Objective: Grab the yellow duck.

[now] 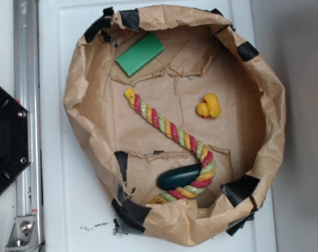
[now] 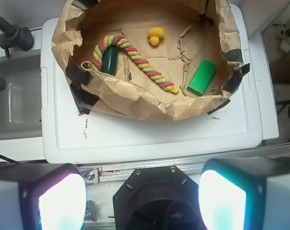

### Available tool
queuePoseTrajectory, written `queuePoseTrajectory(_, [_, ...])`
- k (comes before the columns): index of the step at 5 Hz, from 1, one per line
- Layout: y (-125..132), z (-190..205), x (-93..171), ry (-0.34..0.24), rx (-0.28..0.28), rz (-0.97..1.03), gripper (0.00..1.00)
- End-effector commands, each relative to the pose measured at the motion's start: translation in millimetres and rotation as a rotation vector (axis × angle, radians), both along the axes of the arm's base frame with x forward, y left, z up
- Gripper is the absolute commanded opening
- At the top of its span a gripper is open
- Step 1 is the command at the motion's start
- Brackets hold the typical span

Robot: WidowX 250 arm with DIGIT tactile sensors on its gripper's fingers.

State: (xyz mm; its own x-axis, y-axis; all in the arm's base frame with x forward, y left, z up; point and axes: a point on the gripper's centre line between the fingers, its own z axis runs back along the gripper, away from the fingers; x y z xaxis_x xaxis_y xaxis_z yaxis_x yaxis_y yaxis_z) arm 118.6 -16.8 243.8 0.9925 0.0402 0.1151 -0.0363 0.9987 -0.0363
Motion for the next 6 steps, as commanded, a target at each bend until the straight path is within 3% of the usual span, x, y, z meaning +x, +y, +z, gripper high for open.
queuePoseTrajectory(1, [0, 0, 0, 0.000, 0.000, 0.000, 1.00])
queuePoseTrajectory(2, [4, -21, 42, -0.111, -0.034, -0.016, 1.00])
queuePoseTrajectory(3, [3, -50, 89, -0.183, -0.007, -0.092, 1.00])
queuePoseTrajectory(4, [13, -91, 123, -0.194, 0.000, -0.076, 1.00])
queuePoseTrajectory(5, [19, -133, 161, -0.149, 0.034, -0.114, 1.00])
queuePoseTrajectory(6, [24, -157, 183, -0.112, 0.031, -0.155, 1.00])
